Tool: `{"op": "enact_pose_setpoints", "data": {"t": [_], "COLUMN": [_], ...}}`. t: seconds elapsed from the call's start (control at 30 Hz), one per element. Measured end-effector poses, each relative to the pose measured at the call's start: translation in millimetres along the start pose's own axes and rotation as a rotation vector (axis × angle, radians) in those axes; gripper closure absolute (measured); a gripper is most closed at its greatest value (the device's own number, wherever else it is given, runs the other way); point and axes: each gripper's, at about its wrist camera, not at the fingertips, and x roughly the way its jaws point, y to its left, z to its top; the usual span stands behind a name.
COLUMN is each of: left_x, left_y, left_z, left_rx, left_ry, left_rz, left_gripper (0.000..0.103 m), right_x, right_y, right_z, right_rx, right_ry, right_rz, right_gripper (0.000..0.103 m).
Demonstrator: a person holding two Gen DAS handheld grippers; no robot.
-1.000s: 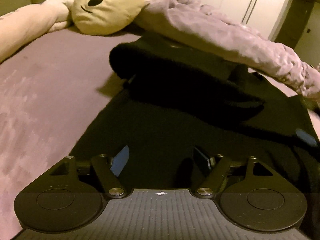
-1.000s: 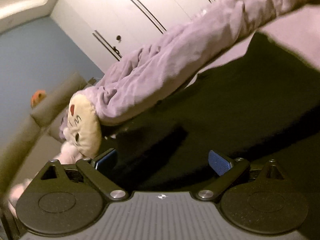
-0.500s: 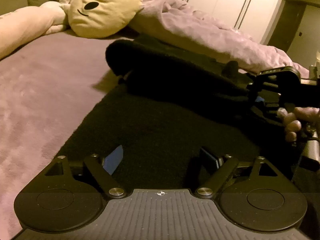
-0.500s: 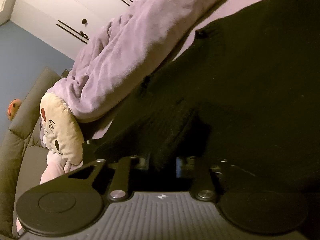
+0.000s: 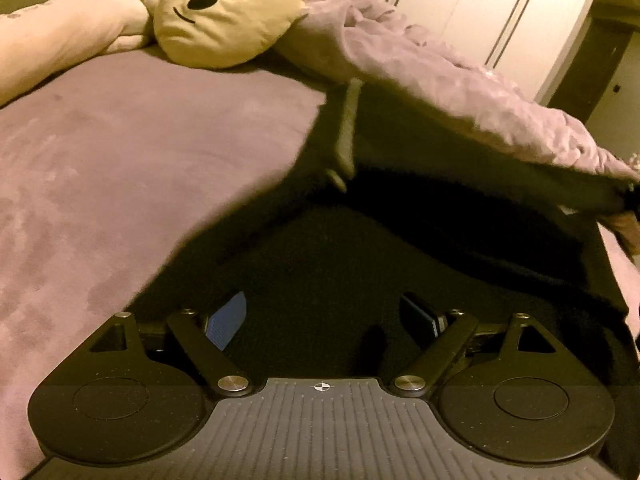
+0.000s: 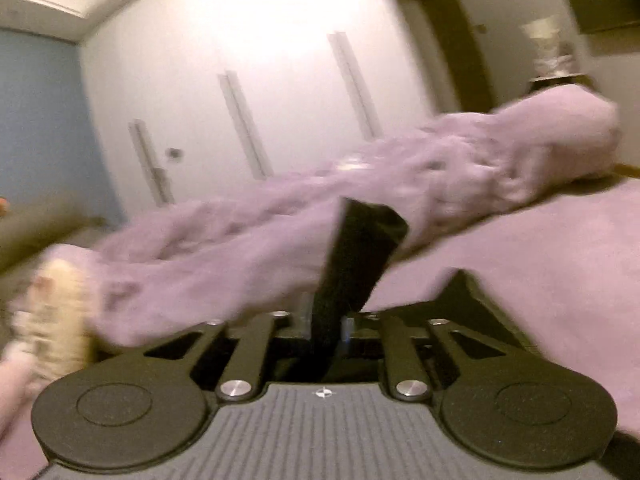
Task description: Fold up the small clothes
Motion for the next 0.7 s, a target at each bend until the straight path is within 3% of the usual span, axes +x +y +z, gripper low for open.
{"op": "enact_pose_setpoints", "data": {"t": [0.03, 0.13, 0.3, 0.43, 0.5, 0.57, 0.7], "left_x": [1.0, 1.7, 7.5, 13.0, 16.4, 19.5, 24.5], "left_y": [-3.6, -12.7, -21.3, -22.1, -23.3, -26.9, -32.8], "left_z": [0.4, 2.1, 9.0, 11.2, 10.9, 11.0, 15.4], "left_rx": [0.004, 0.012, 0.015, -0.004, -0.007, 0.007, 0.031], "left_ry": [0.003, 0.008, 0.017, 0.029, 0.037, 0.039, 0.041], "left_rz": [0.0, -0.016, -0.027, -0.022, -0.026, -0.02, -0.013], "left_gripper": [0.013, 0.011, 0.011, 0.01, 0.009, 0.009, 0.009], "right_x": [7.1, 19.6, 29.6, 45.5, 51.5, 55.7, 42.5], "right_y": [-15.8, -56.7, -85.1, -85.9, -88.7, -91.3, -70.1], "right_z": [-1.6, -15.8, -28.7, -30.7, -33.6, -33.0, -20.8], "right_rx": [0.042, 0.202, 0.344, 0.371, 0.422, 0.422, 0.227], "right_ry": [0.069, 0.213, 0.25, 0.261, 0.276, 0.287, 0.216], "right_rz": [-0.001, 0.02, 0.047, 0.042, 0.05, 0.055, 0.035], "right_gripper": [0.065, 0.063, 0.063, 0.064, 0.07, 0.092, 0.093]}}
